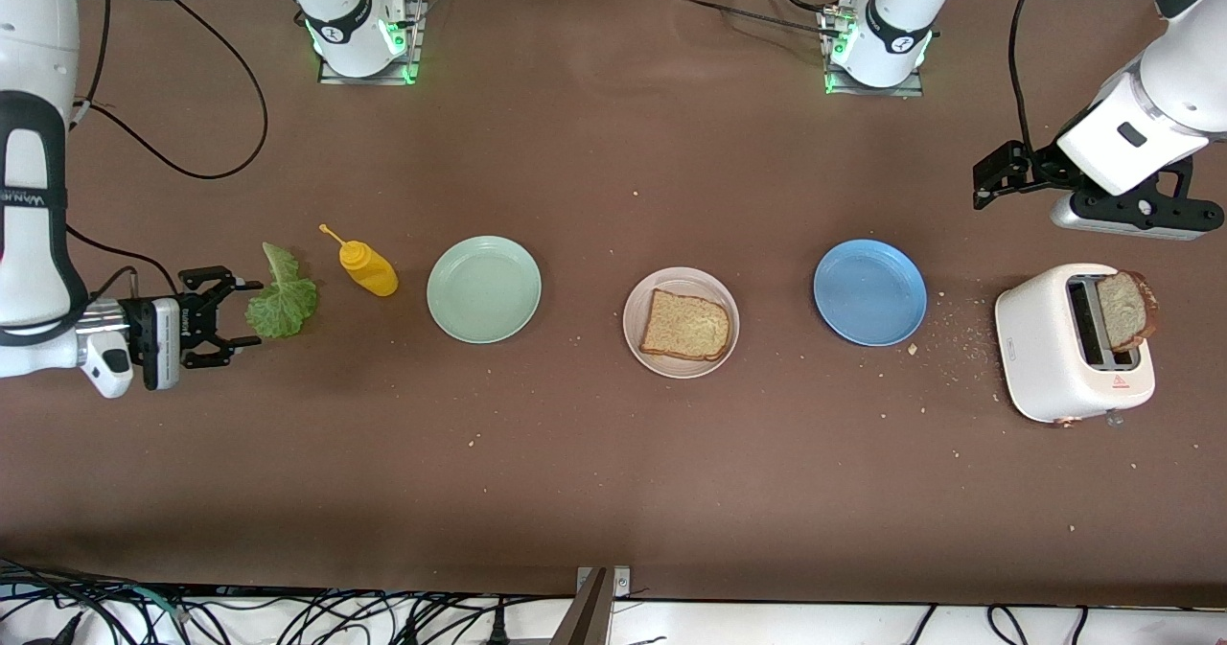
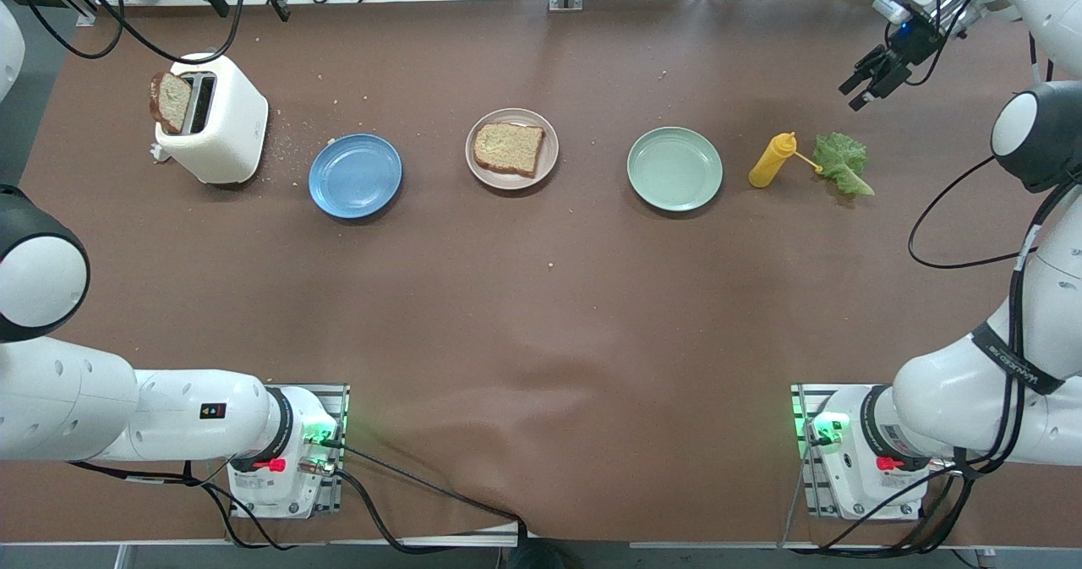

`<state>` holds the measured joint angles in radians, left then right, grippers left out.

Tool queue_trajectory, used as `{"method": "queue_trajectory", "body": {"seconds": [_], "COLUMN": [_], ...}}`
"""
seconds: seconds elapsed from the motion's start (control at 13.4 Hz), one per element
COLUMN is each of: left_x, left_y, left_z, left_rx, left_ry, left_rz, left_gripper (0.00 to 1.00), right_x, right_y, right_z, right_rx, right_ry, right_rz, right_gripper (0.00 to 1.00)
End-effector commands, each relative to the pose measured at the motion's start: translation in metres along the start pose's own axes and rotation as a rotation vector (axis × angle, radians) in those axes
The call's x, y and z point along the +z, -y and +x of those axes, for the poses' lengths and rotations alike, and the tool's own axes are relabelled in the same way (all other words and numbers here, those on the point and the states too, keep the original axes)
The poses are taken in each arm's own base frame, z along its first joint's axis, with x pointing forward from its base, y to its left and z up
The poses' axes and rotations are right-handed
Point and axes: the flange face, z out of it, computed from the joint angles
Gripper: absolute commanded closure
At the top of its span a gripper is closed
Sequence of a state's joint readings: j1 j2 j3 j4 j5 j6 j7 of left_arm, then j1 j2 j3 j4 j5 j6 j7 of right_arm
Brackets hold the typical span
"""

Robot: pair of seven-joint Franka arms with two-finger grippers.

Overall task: Make sandwich in beige plate with both arms
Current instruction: 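Open the right gripper and draw it back from the mustard bottle, then reach the right gripper down to the lettuce leaf and grasp it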

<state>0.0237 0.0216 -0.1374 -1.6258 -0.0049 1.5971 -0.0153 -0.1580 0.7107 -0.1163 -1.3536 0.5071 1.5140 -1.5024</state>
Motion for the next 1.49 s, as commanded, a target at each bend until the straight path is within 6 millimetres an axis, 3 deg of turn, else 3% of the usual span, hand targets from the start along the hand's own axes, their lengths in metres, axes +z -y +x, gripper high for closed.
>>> {"method": "queue_trajectory", "body": {"seconds": [0.0, 0.15, 0.22, 0.45, 0.6, 0.75, 0.9, 1.19, 1.42], "left_x": [-0.004, -0.004, -0.004, -0.004, -0.004, -0.004, -0.003, -0.003, -0.002], "left_y": [-0.002, -0.002, -0.002, -0.002, -0.002, -0.001, -0.001, 0.001, 0.001], "left_z": [-0.001, -0.001, -0.001, -0.001, -0.001, -0.001, -0.001, -0.001, -0.003], "left_rx": [-0.003, -0.003, -0.003, -0.003, -0.003, -0.005, -0.006, -0.008, -0.009], "left_ry": [0.009, 0.009, 0.008, 0.011, 0.009, 0.011, 0.013, 0.014, 0.026], "left_rz": [0.0, 0.0, 0.0, 0.0, 0.0, 0.0, 0.0, 0.0, -0.001], "left_gripper": [0.0, 0.0, 0.0, 0.0, 0.0, 0.0, 0.0, 0.0, 0.0], "right_x": [-0.045, -0.071, -0.072, -0.048, -0.01, 0.036, 0.069, 0.122, 0.141], "right_y": [0.039, 0.065, 0.072, 0.08, 0.086, 0.083, 0.08, 0.067, 0.055], "right_z": [0.028, 0.059, 0.067, 0.078, 0.061, 0.031, 0.011, -0.021, -0.031], "right_rx": [0.223, 0.356, 0.429, 0.561, 0.584, 0.63, 0.627, 0.62, 0.618], "right_ry": [0.122, 0.199, 0.23, 0.287, 0.259, 0.244, 0.226, 0.208, 0.211], "right_rz": [-0.116, -0.27, -0.317, -0.453, -0.515, -0.528, -0.559, -0.605, -0.615], "right_gripper": [0.02, 0.01, 0.01, 0.01, 0.01, 0.01, 0.01, 0.01, 0.01]}}
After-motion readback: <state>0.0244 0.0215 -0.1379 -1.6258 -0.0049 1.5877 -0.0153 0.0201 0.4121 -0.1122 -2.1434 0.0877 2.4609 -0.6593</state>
